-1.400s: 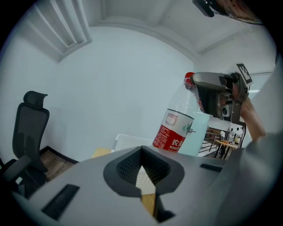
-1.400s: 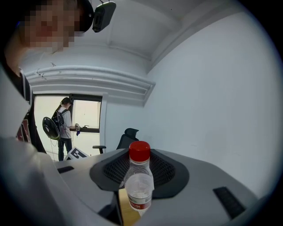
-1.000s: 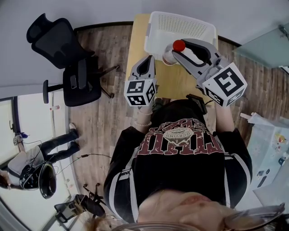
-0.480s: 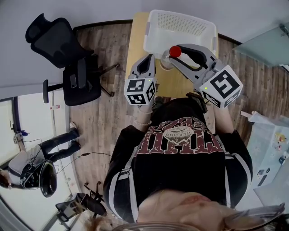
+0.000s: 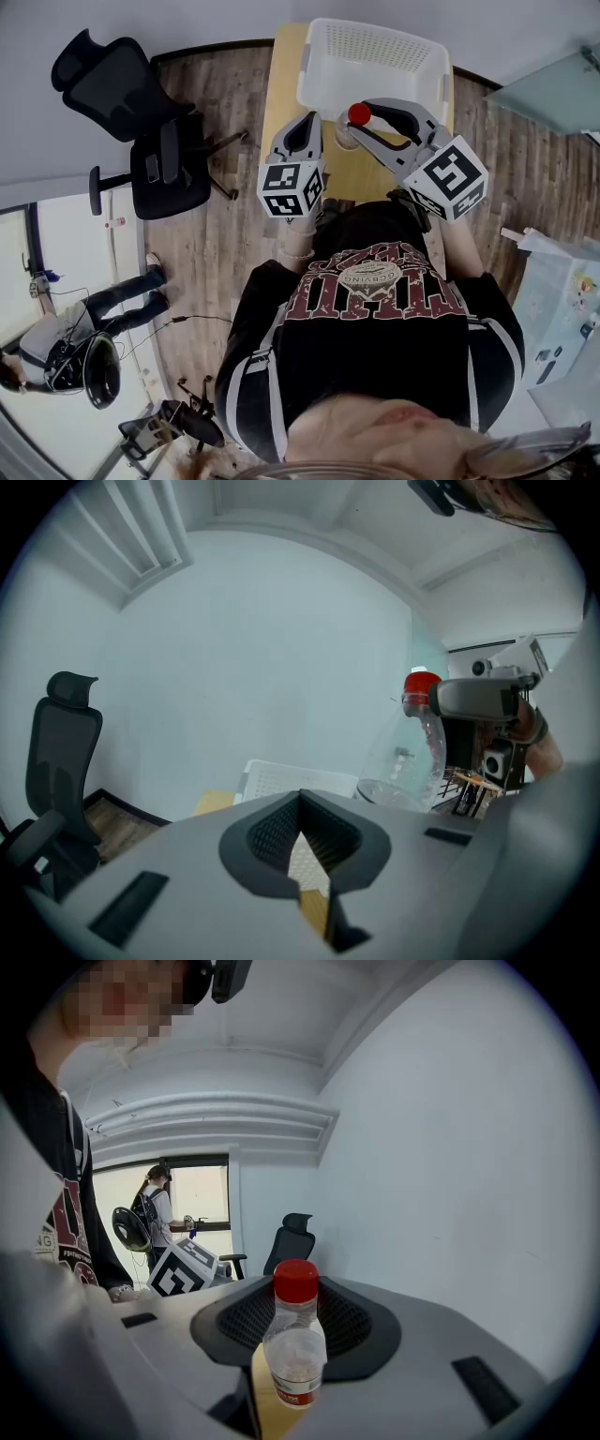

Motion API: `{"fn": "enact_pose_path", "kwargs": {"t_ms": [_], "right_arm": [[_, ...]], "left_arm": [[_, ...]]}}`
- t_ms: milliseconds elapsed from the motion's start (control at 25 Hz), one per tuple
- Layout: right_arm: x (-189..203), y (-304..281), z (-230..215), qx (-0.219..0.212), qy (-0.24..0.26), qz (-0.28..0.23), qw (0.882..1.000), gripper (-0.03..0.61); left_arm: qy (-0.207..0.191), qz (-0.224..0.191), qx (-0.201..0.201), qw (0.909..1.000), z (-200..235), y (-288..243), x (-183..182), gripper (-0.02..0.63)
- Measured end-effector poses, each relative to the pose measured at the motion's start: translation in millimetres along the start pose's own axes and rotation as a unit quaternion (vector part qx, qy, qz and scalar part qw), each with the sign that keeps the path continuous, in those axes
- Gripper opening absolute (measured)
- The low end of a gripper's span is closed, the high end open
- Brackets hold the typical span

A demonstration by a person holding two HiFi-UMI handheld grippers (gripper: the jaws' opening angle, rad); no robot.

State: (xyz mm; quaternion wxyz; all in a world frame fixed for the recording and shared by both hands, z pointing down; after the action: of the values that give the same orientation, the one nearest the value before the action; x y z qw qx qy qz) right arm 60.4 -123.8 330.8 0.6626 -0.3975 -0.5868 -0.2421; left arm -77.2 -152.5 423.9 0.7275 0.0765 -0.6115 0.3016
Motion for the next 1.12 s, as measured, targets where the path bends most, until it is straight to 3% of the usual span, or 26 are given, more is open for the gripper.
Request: {"fn": "enact_pose_path", "kwargs": {"t_ms": [1120], "right_arm": [[82.3, -47.4, -7.5, -0.041, -0.003, 0.024, 0.999, 0.152]], "left_arm": [[0.004, 0.013, 0.004, 0.9999, 22.8, -9.6, 4.2, 0.040]]}}
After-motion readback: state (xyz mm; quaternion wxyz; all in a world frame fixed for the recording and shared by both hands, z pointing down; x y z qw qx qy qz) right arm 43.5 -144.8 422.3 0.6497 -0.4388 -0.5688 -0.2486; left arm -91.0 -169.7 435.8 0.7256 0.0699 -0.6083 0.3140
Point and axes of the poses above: the fingertips, and each gripper's own axes: y backward along the fingers, z to its left, x out of its underside, the point moved 6 cm from there along y, backward along the fingers, and after that the axes turned 3 degrees about -z, right-handed, at the moved point
